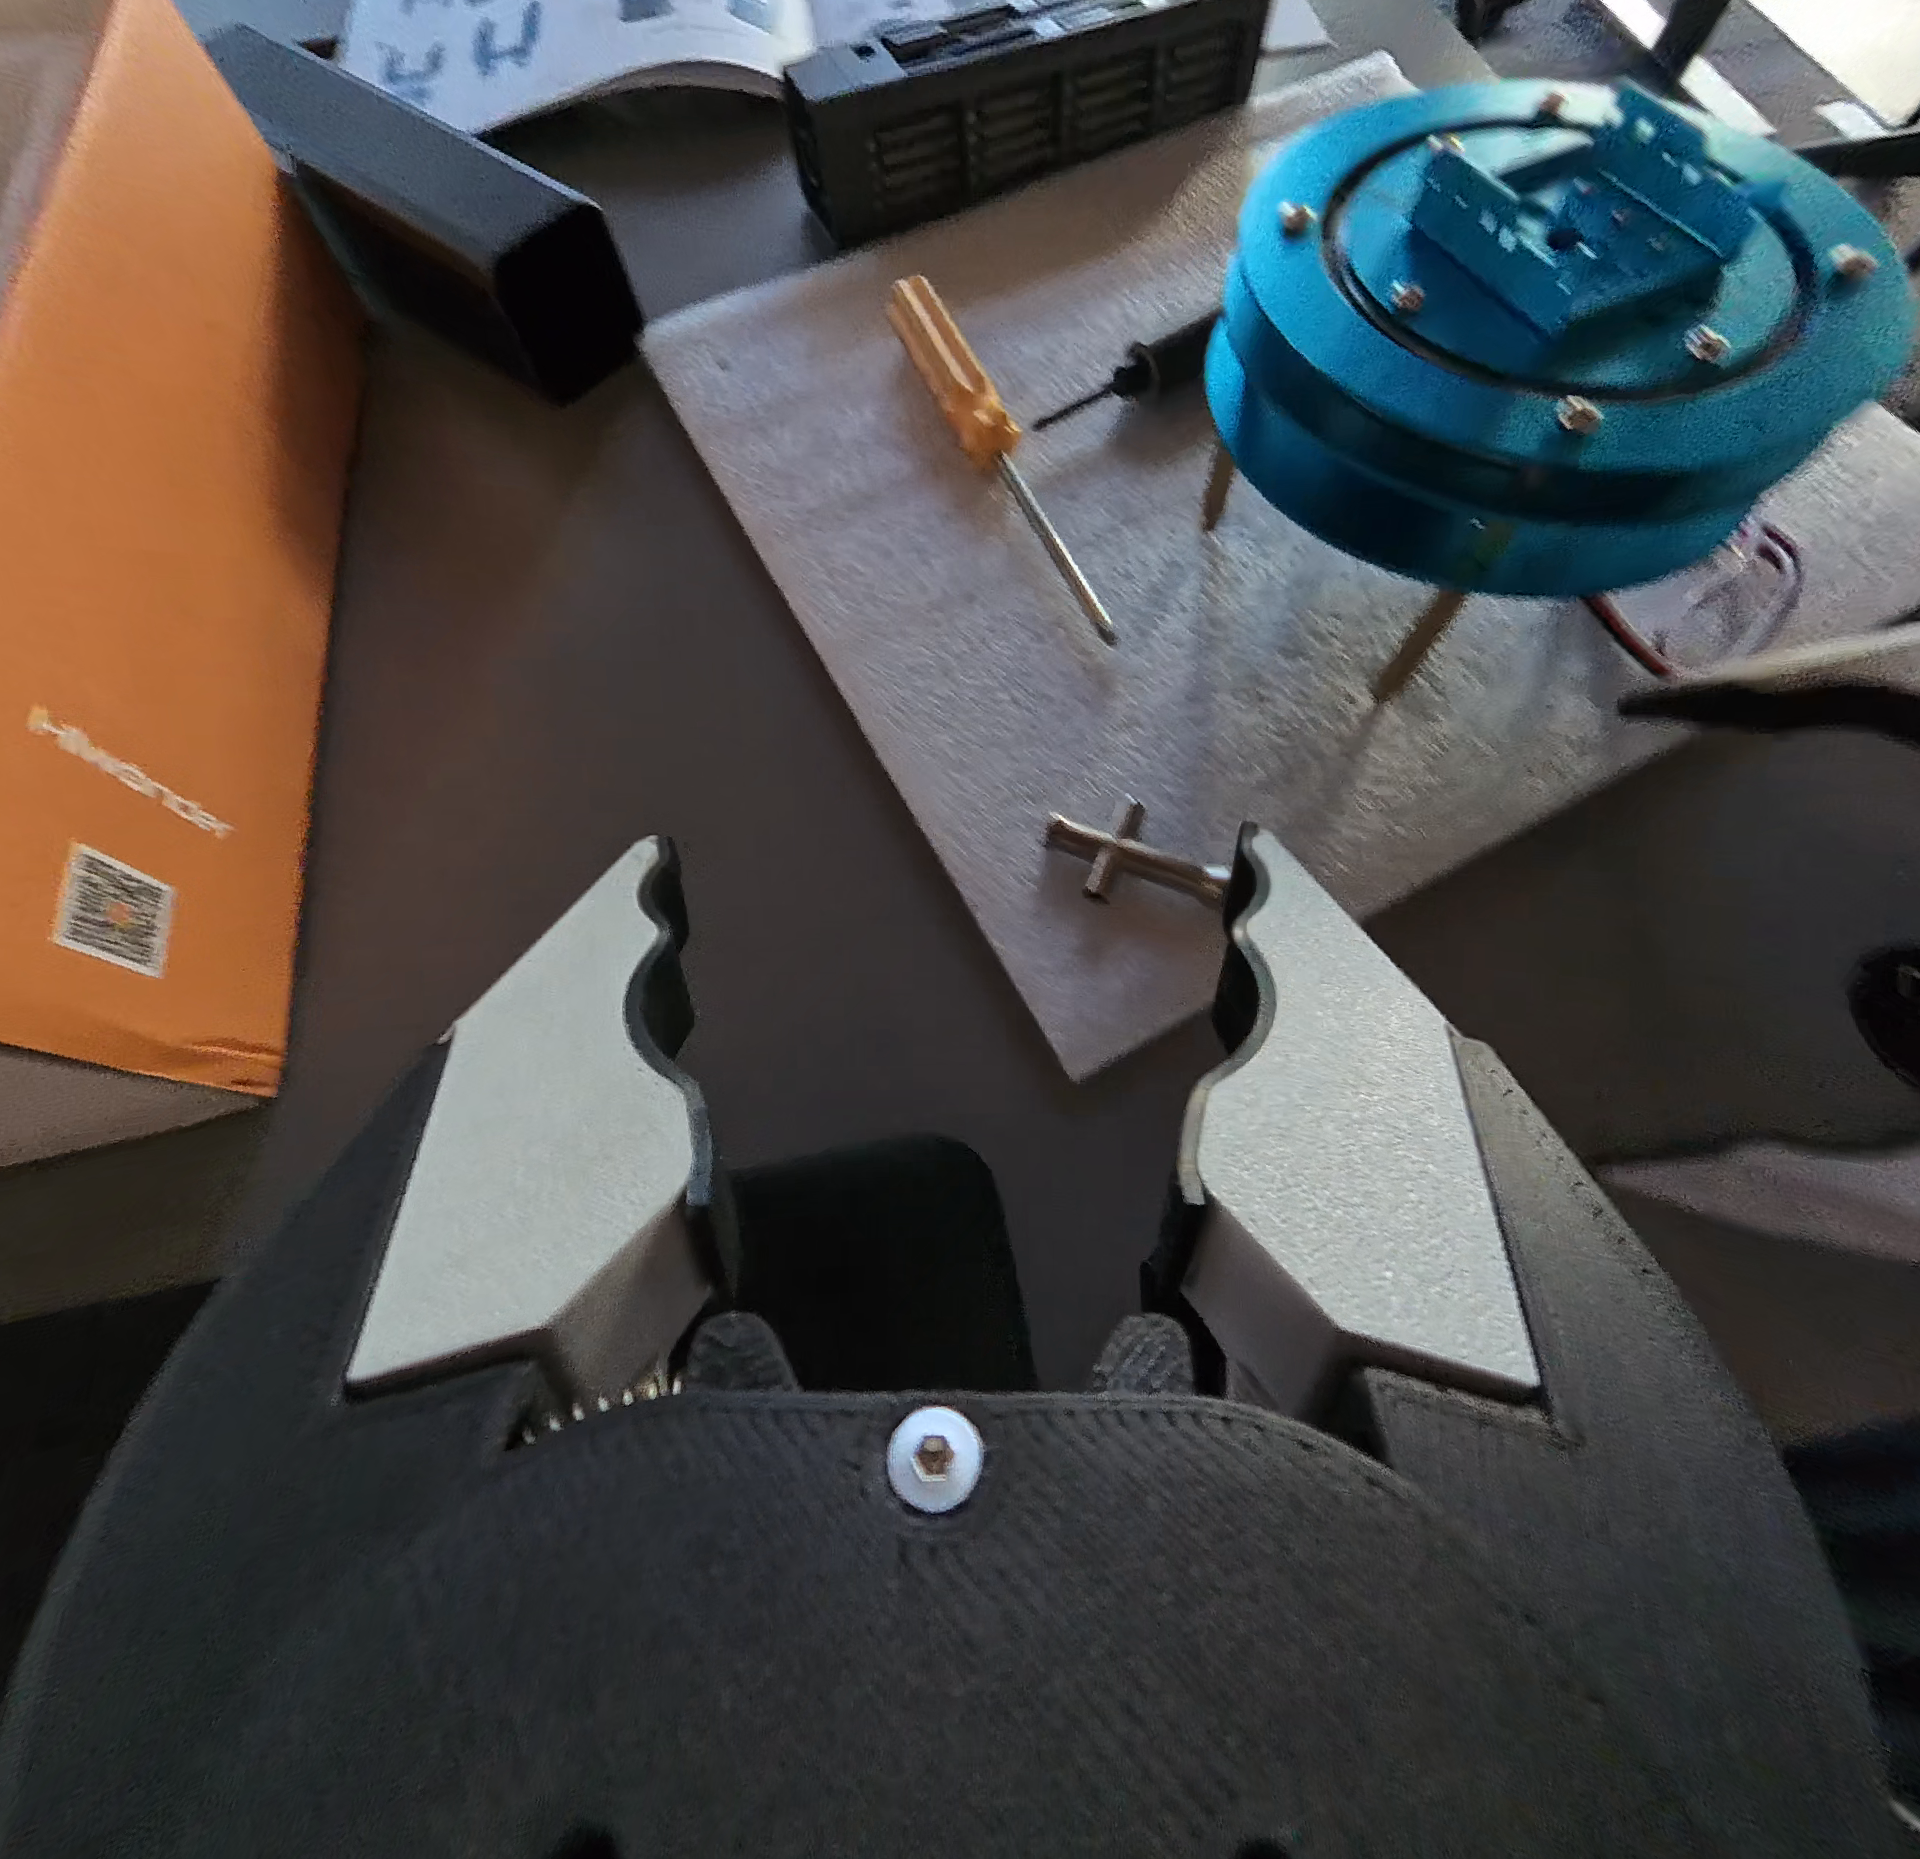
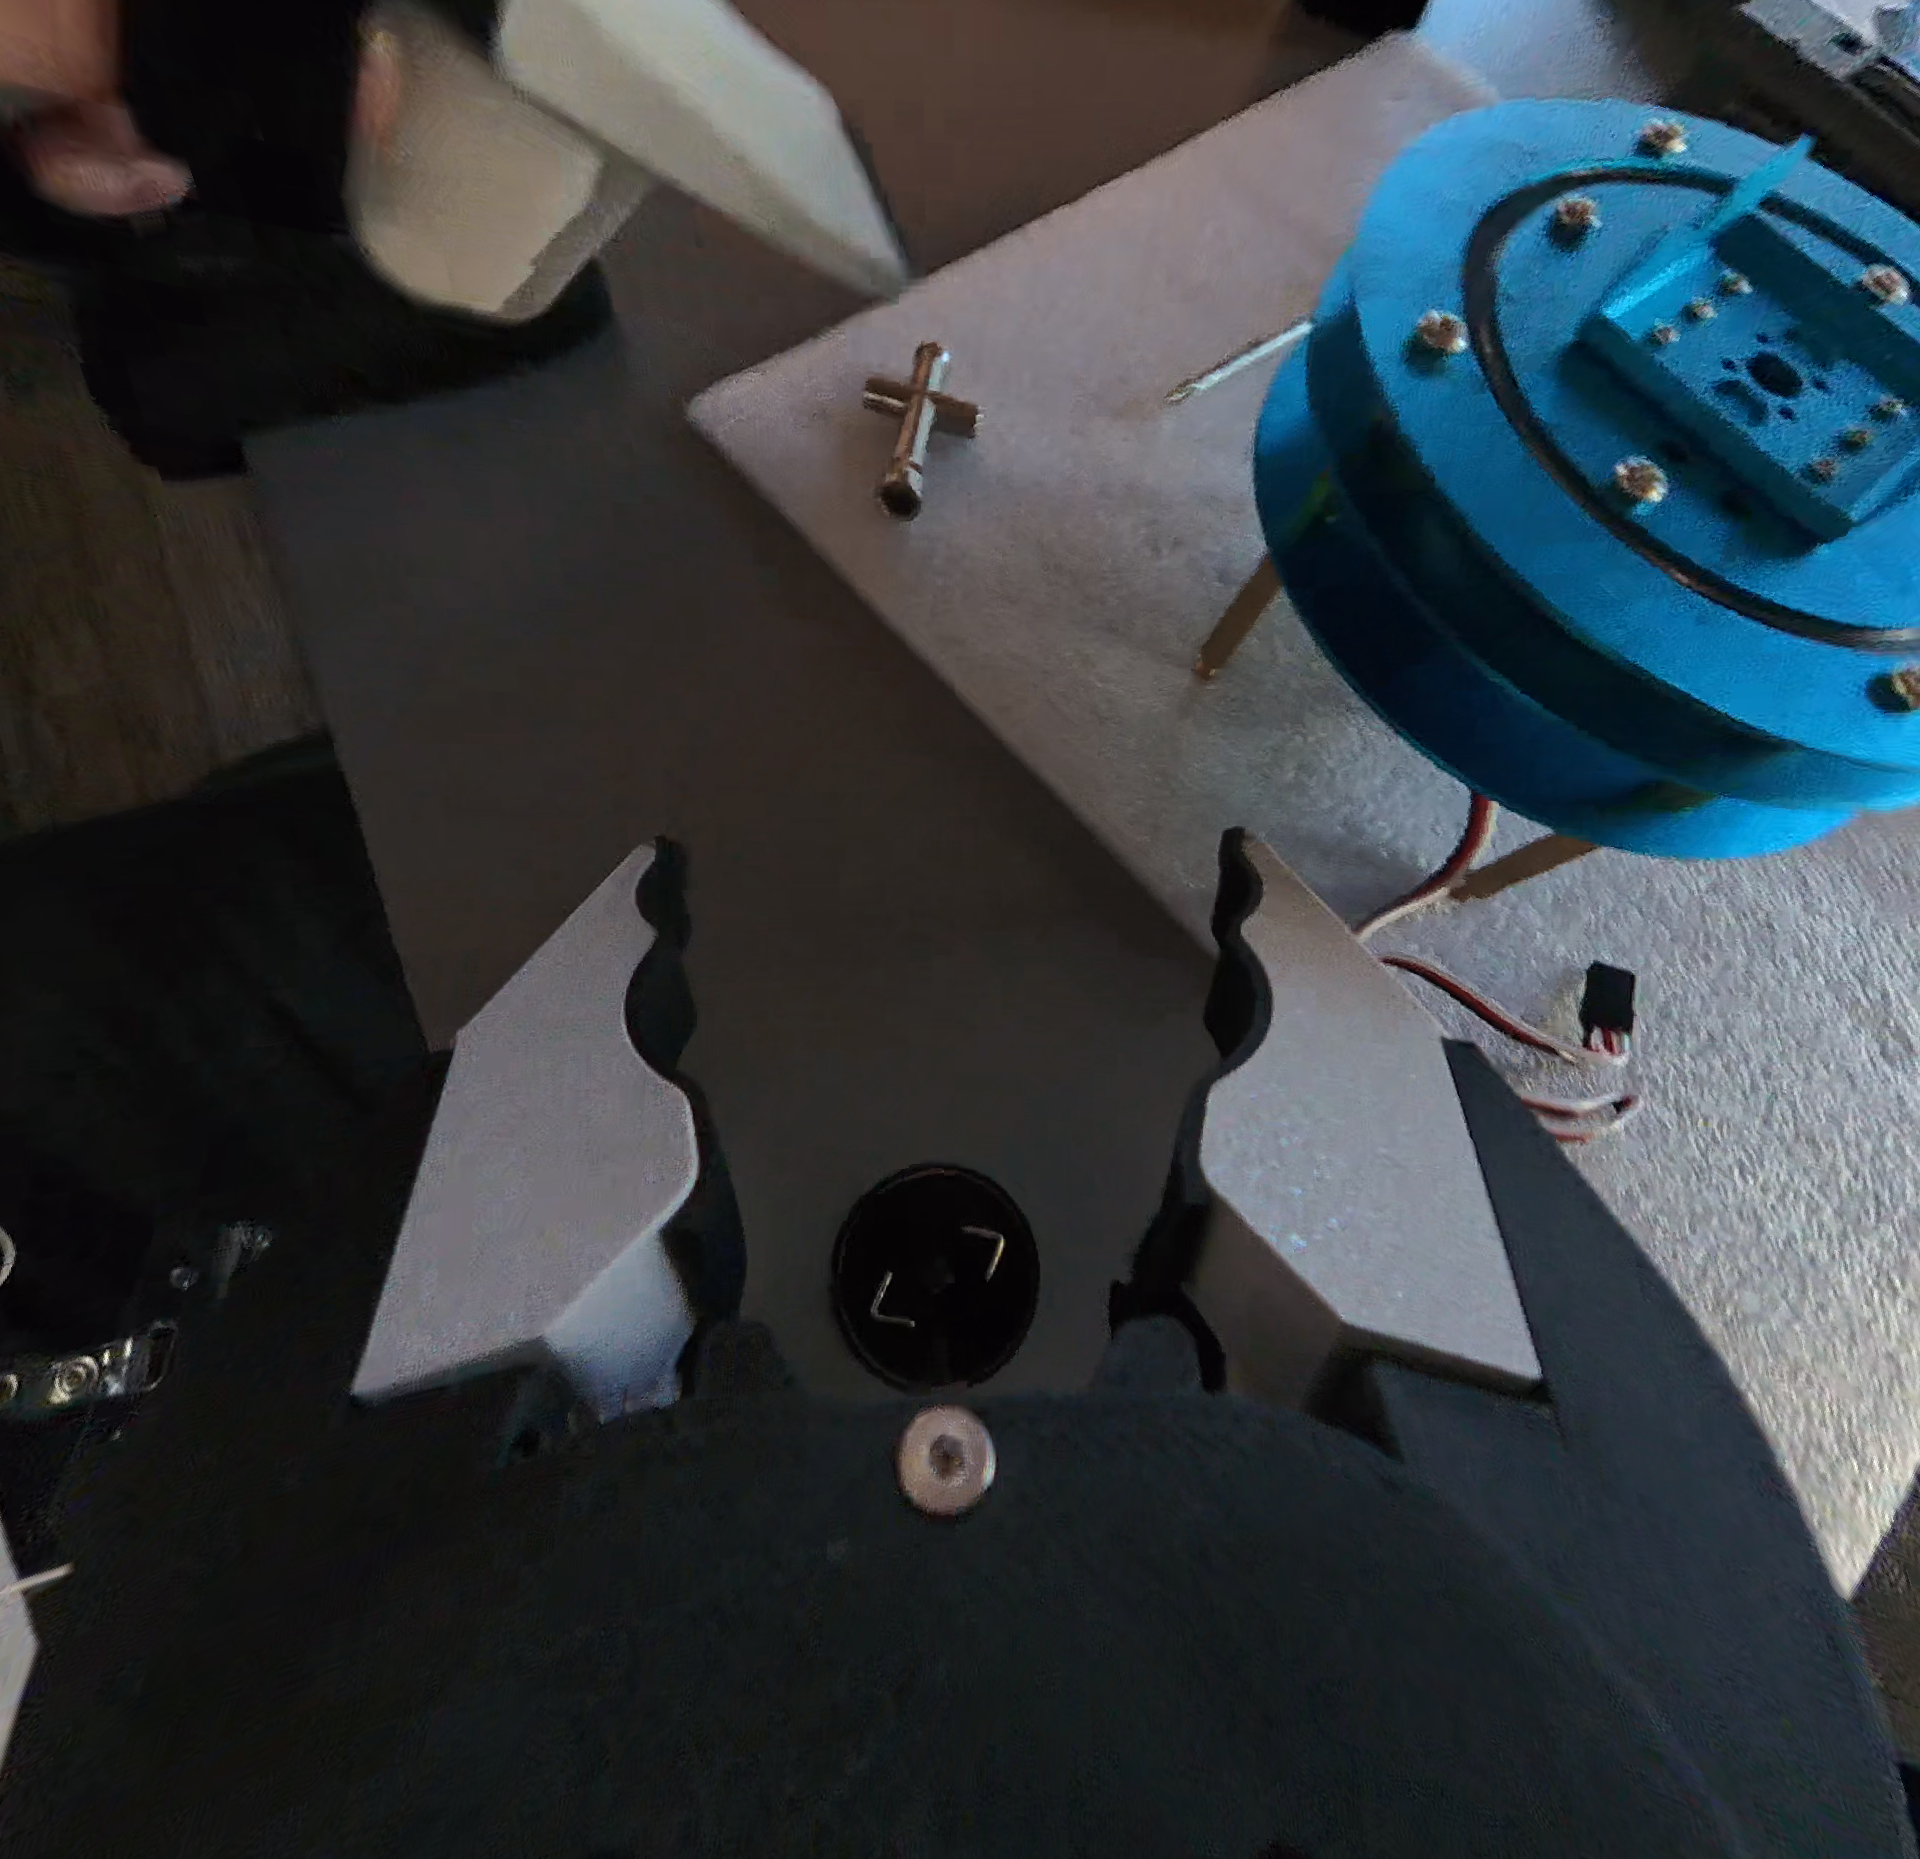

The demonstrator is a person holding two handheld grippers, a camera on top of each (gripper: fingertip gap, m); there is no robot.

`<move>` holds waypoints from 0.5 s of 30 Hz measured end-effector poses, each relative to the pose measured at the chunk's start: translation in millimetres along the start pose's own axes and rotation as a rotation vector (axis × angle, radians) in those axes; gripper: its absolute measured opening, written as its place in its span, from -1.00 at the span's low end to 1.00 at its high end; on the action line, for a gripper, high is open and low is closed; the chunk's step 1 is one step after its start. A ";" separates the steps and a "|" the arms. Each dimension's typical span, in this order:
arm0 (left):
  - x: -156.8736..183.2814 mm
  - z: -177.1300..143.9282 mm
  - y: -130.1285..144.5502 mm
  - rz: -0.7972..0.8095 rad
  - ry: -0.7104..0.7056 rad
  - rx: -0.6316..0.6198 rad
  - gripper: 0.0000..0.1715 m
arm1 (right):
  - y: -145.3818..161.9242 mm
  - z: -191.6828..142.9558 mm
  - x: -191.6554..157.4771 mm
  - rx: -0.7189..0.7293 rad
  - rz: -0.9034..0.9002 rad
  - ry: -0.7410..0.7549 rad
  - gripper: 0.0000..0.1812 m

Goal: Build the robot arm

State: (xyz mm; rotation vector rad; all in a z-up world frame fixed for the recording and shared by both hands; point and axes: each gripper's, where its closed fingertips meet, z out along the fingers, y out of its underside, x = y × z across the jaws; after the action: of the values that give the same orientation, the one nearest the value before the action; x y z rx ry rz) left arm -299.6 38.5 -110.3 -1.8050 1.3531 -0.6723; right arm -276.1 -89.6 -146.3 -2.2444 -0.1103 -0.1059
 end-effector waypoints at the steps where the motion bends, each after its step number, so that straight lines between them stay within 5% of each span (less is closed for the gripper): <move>1: -6.8 2.4 -5.1 -0.007 -0.023 0.003 0.20 | -2.8 0.5 -1.9 0.013 -0.013 -0.018 0.12; 7: -42.8 28.0 -20.1 -0.013 -0.177 -0.066 0.19 | -6.8 8.8 -17.9 -0.005 -0.075 -0.166 0.11; 15: -61.6 74.5 -11.2 -0.046 -0.211 -0.193 0.26 | -24.0 15.0 -31.9 0.056 -0.042 -0.281 0.12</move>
State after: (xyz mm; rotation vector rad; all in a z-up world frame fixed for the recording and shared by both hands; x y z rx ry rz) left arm -253.6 118.5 -141.1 -2.0028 1.2727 -0.3720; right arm -309.9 -64.3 -140.7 -2.1894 -0.3079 0.1886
